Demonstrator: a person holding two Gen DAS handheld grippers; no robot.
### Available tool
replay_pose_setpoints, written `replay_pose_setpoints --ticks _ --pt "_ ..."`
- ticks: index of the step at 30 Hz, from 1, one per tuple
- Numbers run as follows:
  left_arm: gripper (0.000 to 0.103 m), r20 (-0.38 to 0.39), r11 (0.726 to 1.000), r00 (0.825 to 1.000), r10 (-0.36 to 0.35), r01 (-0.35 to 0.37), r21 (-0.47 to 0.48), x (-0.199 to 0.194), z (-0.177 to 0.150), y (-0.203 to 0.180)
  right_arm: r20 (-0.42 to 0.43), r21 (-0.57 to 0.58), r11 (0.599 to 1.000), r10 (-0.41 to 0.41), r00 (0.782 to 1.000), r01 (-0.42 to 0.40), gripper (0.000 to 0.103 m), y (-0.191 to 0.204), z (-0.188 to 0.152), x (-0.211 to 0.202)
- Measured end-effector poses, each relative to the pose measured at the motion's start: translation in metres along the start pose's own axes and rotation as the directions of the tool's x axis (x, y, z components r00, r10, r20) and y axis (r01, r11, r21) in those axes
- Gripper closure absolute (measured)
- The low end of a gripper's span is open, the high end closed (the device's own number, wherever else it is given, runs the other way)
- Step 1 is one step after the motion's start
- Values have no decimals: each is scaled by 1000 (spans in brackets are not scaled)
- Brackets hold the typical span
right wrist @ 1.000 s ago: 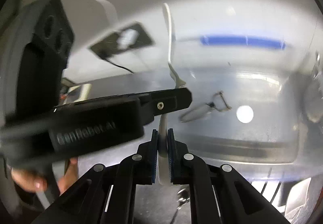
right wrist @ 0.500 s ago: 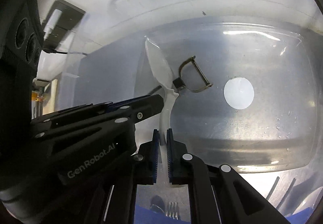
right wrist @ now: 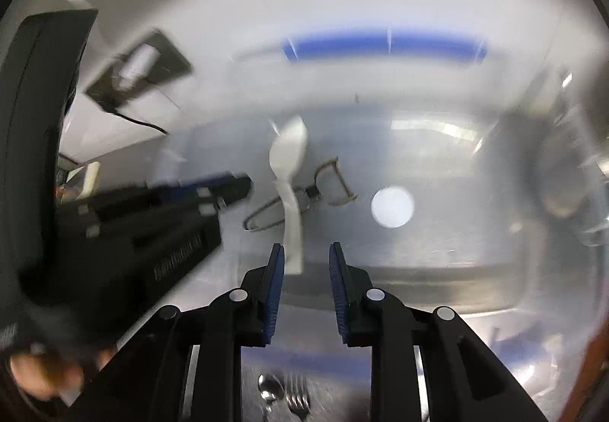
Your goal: Organize utensils
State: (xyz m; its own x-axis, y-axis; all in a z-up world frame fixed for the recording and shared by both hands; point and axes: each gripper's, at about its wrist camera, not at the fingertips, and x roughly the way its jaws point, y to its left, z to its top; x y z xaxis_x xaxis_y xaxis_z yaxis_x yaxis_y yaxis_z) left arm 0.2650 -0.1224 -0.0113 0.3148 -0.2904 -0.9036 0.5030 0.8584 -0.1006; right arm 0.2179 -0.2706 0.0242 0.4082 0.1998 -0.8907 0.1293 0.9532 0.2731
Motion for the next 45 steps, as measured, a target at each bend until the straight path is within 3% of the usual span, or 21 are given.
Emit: replay_pose_setpoints --ticks 2,3,4,5,6,8,10,13,18,21,25,32,39,41,42,43,45 --pt "84 116 999 992 42 -45 28 -40 -9 0 66 -36 999 5 998 -3 56 7 -21 -34" --pt "63 159 998 986 56 -62 33 -55 -15 1 96 -57 998 -1 995 6 53 11 -34 -47" --pt "30 216 996 973 77 -86 35 -74 -25 4 107 -72 997 -9 994 17 53 14 -42 -53" --pt "20 250 994 964 93 -106 37 -86 -32 7 116 -101 994 -34 993 46 53 21 -59 -62" --pt "16 289 990 950 118 -136 42 -98 -41 10 116 -115 991 -48 992 61 53 27 -70 -65" --pt "16 332 981 928 169 -190 31 -115 -64 21 80 -138 988 -55 995 66 53 38 -98 -65" --pt "16 324 982 929 176 -188 6 -122 -84 34 23 -143 987 -74 997 77 53 46 -127 -51" --pt "16 275 984 945 179 -173 -46 -117 -118 62 -53 -150 985 -88 995 79 53 54 -157 -29" --pt "16 92 993 994 63 -52 -110 -74 -175 80 -200 -130 989 -89 976 63 53 69 -195 26" --pt "16 -31 989 1000 -2 -3 -147 -45 -198 85 -257 -146 982 -151 954 116 53 76 -211 56" --pt "16 -89 990 996 -13 0 -142 -30 -212 82 -321 -148 982 -156 934 113 53 85 -226 74" --pt "16 -65 993 996 56 -62 -97 -31 -215 77 -367 -158 973 -215 905 167 53 91 -240 92" --pt "16 -91 995 995 28 -36 -89 -24 -219 76 -349 -162 968 -237 907 190 52 97 -254 101" --pt "16 -103 995 994 22 -32 -94 -21 -221 78 -336 -154 968 -238 911 197 54 97 -256 100" --pt "16 -110 995 994 18 -29 -98 -19 -222 78 -331 -146 969 -238 913 199 62 97 -255 95" --pt "16 -120 995 993 8 -21 -102 -17 -222 79 -321 -132 970 -237 917 204 82 95 -254 92" --pt "16 -154 992 988 -21 1 -125 -10 -226 82 -321 -72 978 -210 924 197 93 82 -248 82"
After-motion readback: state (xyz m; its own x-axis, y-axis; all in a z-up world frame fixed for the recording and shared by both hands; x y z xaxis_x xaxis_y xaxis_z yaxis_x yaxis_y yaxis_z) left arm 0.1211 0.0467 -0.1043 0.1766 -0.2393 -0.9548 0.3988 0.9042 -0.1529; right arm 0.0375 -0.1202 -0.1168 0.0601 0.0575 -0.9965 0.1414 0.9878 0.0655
